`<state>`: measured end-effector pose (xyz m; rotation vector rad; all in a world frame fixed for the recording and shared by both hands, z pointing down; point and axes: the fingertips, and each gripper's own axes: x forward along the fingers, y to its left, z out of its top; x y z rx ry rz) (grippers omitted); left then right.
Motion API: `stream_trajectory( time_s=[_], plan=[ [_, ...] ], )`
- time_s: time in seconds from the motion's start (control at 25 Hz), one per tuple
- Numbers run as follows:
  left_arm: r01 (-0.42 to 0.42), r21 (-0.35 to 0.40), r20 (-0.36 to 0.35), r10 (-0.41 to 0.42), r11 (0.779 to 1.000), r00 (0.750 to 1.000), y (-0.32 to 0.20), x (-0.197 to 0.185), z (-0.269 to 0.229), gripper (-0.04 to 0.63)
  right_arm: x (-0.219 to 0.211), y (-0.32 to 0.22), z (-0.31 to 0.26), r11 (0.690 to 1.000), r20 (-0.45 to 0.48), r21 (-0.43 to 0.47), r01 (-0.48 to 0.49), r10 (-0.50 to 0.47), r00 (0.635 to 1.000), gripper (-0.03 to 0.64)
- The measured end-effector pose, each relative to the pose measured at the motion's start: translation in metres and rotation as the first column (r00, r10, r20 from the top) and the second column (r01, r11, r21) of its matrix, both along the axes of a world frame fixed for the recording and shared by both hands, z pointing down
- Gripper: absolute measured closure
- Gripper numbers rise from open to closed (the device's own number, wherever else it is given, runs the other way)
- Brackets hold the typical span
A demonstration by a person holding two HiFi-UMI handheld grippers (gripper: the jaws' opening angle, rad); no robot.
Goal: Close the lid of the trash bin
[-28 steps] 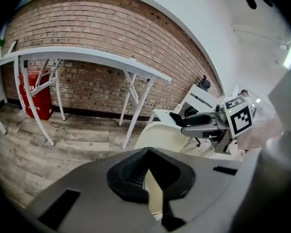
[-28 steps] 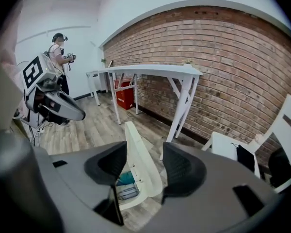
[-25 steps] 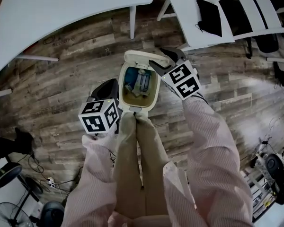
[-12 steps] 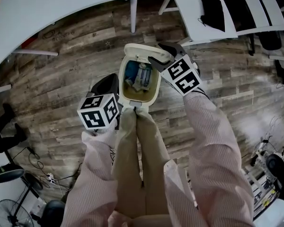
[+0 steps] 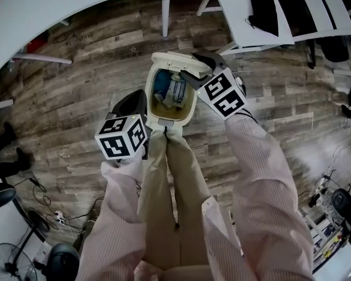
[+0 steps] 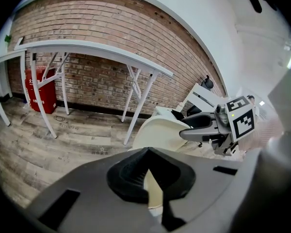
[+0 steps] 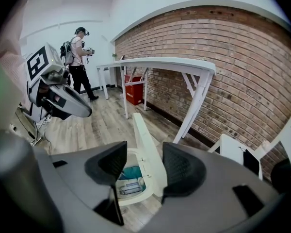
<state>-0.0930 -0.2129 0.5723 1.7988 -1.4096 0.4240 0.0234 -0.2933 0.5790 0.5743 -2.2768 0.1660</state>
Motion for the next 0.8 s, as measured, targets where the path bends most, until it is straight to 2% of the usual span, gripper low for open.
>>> stream_trajectory(
  time_s=[0.36,0.8],
  plan=[
    [0.000,-0.010,-0.024,0.000,1.000,1.000,0.027,0.004,0.005,0.603,-0.006,0.032,0.006,1.000,-0.025,-0.004,0.024,-0.024,0.999,0.382],
    [-0.016,-0.046,-0.040,0.014,0.999,0.999,0.070,-0.017,0.014,0.603,-0.018,0.073,0.021,1.000,-0.059,-0.011,-0.026,0.025,0.998,0.382]
  ],
)
